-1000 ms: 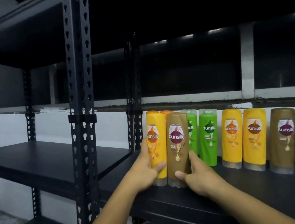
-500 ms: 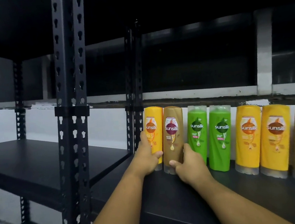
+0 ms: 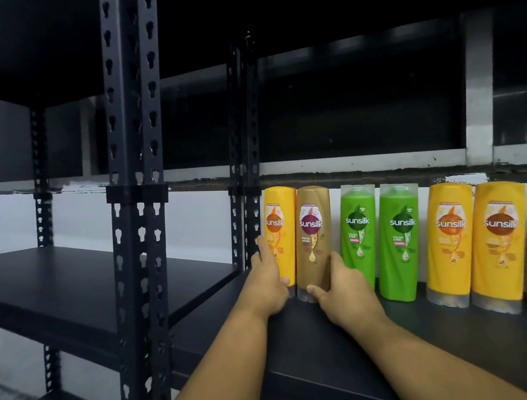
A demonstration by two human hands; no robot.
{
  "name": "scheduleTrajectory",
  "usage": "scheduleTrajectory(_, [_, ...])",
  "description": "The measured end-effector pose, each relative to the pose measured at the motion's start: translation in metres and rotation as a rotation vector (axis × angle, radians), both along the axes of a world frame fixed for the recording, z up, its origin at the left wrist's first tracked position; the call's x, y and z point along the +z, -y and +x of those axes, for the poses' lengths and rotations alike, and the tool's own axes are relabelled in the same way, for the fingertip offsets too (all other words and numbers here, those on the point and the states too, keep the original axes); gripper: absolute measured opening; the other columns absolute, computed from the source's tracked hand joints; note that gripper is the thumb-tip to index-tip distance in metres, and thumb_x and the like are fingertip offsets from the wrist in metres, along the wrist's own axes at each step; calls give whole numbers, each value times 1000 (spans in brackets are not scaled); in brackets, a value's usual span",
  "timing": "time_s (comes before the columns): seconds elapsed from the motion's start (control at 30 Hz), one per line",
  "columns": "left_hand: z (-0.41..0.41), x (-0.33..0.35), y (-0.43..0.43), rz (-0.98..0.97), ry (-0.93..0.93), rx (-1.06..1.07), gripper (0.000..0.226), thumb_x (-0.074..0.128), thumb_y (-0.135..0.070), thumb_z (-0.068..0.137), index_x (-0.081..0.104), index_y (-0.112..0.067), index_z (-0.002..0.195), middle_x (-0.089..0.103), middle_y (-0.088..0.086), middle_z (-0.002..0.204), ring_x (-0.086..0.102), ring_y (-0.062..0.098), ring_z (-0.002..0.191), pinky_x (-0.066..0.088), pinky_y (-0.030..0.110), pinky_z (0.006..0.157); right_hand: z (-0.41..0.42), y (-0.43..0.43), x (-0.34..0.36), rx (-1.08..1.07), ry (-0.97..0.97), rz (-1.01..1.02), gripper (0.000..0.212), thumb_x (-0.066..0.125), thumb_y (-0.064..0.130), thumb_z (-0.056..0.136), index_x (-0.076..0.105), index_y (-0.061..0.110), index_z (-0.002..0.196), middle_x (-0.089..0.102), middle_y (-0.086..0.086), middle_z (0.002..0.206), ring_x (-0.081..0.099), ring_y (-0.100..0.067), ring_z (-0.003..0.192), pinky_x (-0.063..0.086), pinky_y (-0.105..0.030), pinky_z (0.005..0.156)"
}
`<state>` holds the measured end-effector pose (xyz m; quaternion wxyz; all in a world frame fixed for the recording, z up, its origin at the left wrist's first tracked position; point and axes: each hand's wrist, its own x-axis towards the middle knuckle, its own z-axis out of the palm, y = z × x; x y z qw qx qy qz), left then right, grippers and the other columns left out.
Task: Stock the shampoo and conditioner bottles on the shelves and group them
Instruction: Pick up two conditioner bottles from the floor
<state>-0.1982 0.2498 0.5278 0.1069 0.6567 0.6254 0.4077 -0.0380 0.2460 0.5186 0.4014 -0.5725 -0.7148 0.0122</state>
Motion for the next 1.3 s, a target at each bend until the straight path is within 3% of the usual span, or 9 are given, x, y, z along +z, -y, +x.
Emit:
scheduleTrajectory(0.13, [-3, -2, -4, 19, -14, -12, 99, 63, -16, 100, -14, -22, 161, 26, 10, 159, 40, 28, 140, 38, 44, 116, 1, -5, -1, -68, 106, -43, 42, 65, 52, 91, 57, 19, 117, 70, -6, 111, 66, -31, 106, 55, -39, 84])
scheduleTrajectory(0.33, [-7, -5, -9, 48, -13, -18, 95, 64, -23, 99, -8, -27, 161, 43, 9, 151, 49, 29, 134, 44, 49, 111, 1, -8, -3, -146, 238, -30, 45, 54, 60, 95, 64, 19, 109, 71, -5, 108, 66, -29, 105, 52, -36, 81])
scheduleTrajectory(0.6, [-12, -7, -14, -28, -142, 117, 77, 59, -44, 101, 20, -9, 157, 56, 15, 139, 57, 32, 124, 50, 43, 101, 1, -1, -1, -171, 290, -26, 45, 50, 61, 97, 64, 19, 107, 70, -4, 107, 66, -28, 104, 51, -36, 79])
scheduleTrajectory(0.67, [-12, -7, -13, -38, -155, 147, 67, 59, -47, 100, 35, -10, 151, 59, 13, 134, 59, 31, 120, 51, 41, 97, 0, 2, 0, -176, 304, -26, 45, 49, 61, 97, 64, 19, 107, 70, -3, 107, 65, -28, 104, 52, -36, 80])
scheduleTrajectory(0.8, [-12, -9, -7, -43, -152, 178, 39, 61, -49, 98, 60, -15, 119, 65, 7, 115, 63, 26, 103, 54, 40, 86, -1, 6, 1, -196, 332, -41, 46, 48, 61, 98, 64, 19, 106, 69, -3, 108, 64, -26, 105, 52, -36, 81])
scheduleTrajectory(1.07, [-7, 2, 41, -78, -280, 178, 24, 57, -43, 93, 60, -21, 84, 67, 3, 93, 65, 24, 83, 53, 35, 68, 0, 27, 6, -123, 446, -66, 41, 47, 50, 102, 67, 15, 108, 68, -5, 109, 65, -28, 104, 51, -37, 79])
scheduleTrajectory(1.2, [-7, -4, 76, -140, -401, 95, 28, 59, -45, 93, 54, -24, 75, 61, 0, 87, 62, 22, 84, 49, 35, 70, 9, 44, 4, -30, 507, -110, 34, 47, 40, 99, 65, 14, 113, 65, -9, 115, 62, -30, 109, 50, -39, 86])
scheduleTrajectory(1.3, [-3, -8, 103, -117, -403, 52, 32, 57, -47, 93, 66, -18, 82, 67, -1, 86, 65, 21, 83, 55, 37, 73, 20, 68, 3, 46, 461, -231, 36, 44, 43, 100, 66, 17, 113, 67, -9, 122, 61, -29, 114, 48, -36, 88])
